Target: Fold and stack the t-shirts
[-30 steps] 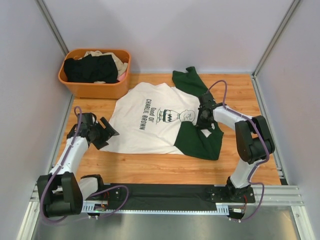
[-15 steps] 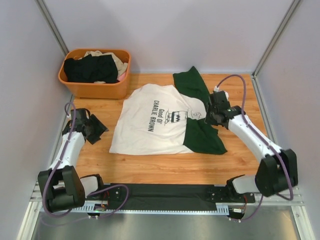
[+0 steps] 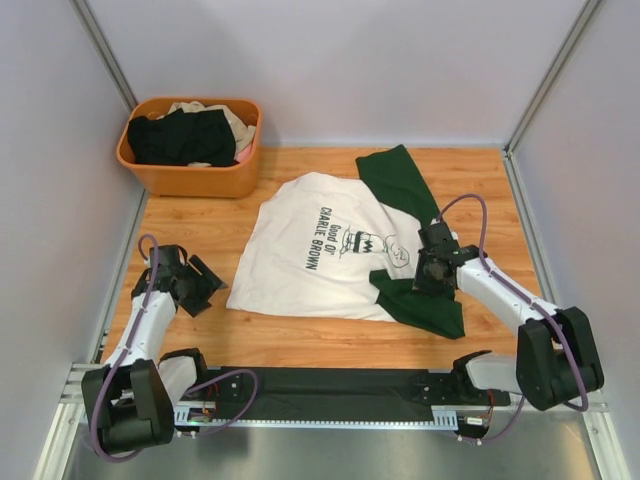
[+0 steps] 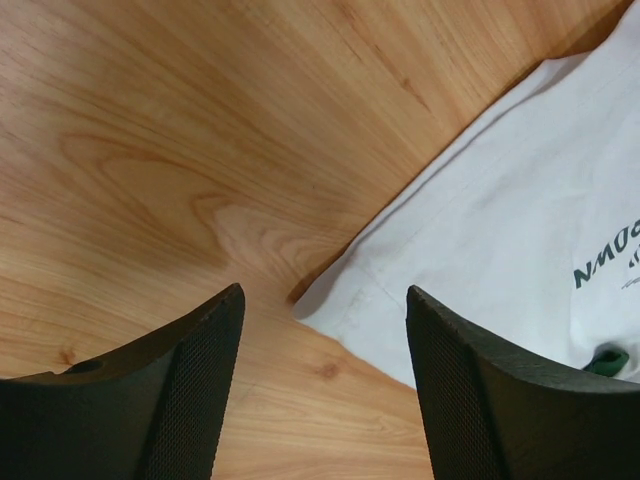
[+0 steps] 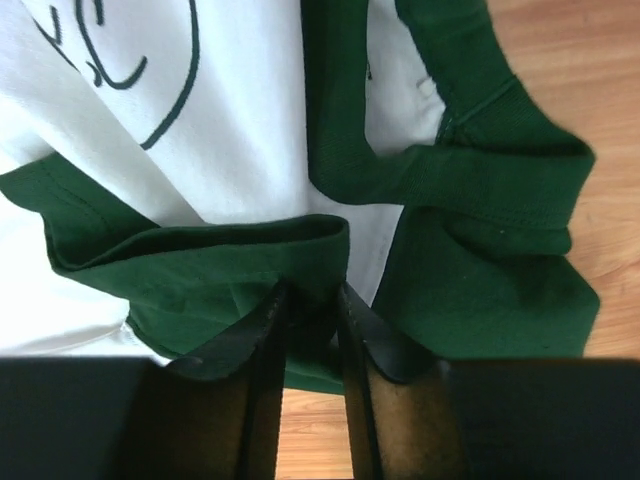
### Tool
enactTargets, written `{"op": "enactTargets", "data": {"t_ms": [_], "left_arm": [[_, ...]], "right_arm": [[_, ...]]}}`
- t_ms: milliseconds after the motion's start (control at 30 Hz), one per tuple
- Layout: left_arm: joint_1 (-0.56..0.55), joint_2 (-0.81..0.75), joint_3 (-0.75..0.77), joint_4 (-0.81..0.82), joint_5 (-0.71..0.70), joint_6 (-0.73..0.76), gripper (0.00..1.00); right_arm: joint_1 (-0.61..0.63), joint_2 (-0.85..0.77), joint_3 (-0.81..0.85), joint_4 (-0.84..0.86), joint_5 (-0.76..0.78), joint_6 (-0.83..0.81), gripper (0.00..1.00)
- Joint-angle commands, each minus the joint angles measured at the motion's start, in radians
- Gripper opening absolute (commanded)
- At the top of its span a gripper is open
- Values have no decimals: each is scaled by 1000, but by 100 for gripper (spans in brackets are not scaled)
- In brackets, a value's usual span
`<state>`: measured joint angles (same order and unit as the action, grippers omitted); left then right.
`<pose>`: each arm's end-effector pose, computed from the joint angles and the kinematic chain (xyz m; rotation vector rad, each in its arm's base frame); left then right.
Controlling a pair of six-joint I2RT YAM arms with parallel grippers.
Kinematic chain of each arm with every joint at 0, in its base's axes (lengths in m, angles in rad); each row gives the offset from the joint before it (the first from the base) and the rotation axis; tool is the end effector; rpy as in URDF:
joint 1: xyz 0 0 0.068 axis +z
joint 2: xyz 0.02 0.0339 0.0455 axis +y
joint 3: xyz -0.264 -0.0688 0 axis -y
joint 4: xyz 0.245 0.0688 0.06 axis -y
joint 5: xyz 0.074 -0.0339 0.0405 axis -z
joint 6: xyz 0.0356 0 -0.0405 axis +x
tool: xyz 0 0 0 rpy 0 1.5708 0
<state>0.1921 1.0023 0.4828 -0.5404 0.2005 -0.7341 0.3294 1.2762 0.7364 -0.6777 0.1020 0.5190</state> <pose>0.1717 0.0262 0.1714 -1.1290 2.4181 -0.4451 0.2114 0.0684 0.1890 0.2881 2.7624 0.0749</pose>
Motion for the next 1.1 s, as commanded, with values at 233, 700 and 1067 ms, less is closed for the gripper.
{"op": "enactTargets", "data": {"t_ms": [233,700,1067], "left_arm": [[-14,-42,5,17,22,32,71],[-14,-57,8,20,31,41,70],[-20,-51,4,28,37,41,67]], "right_arm": [[0,-67,-3,76,-85,24,47],[0,54,86,70,24,-28,59],[-1,34,98,66,36,-34,0]]}}
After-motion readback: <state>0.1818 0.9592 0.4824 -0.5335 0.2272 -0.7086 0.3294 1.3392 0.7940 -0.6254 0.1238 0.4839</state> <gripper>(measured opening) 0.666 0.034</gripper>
